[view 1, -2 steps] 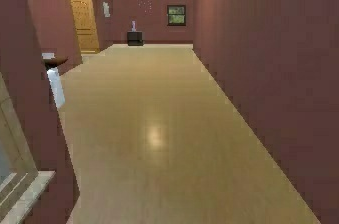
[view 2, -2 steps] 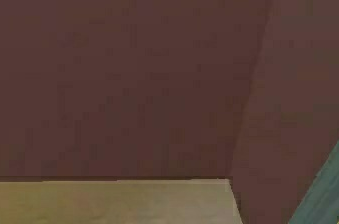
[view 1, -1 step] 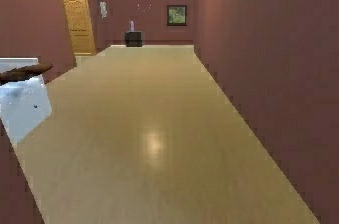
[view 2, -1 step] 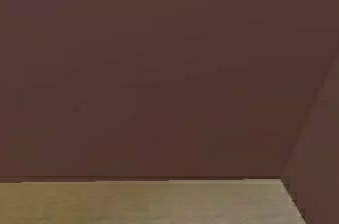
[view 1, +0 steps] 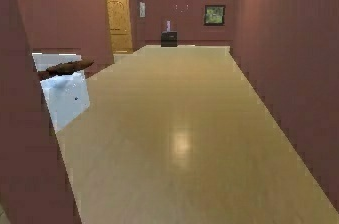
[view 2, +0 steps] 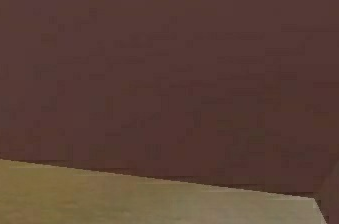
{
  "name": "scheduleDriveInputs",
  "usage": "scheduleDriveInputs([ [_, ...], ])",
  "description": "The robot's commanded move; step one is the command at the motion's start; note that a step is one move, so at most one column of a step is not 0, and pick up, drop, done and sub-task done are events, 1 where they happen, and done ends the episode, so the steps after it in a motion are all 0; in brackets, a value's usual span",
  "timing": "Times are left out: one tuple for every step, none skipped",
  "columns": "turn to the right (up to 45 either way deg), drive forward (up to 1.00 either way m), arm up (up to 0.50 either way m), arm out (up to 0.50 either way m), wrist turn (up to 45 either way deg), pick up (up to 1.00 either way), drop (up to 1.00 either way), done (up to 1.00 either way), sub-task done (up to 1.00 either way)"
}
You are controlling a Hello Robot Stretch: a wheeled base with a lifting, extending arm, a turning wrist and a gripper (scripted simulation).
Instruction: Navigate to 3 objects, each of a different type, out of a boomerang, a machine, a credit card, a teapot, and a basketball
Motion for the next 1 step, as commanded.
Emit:
scheduleDriveInputs([
  [0.0, 1.00, 0.00, 0.00, 0.0, 0.00, 0.00, 0.00, 0.00],
])
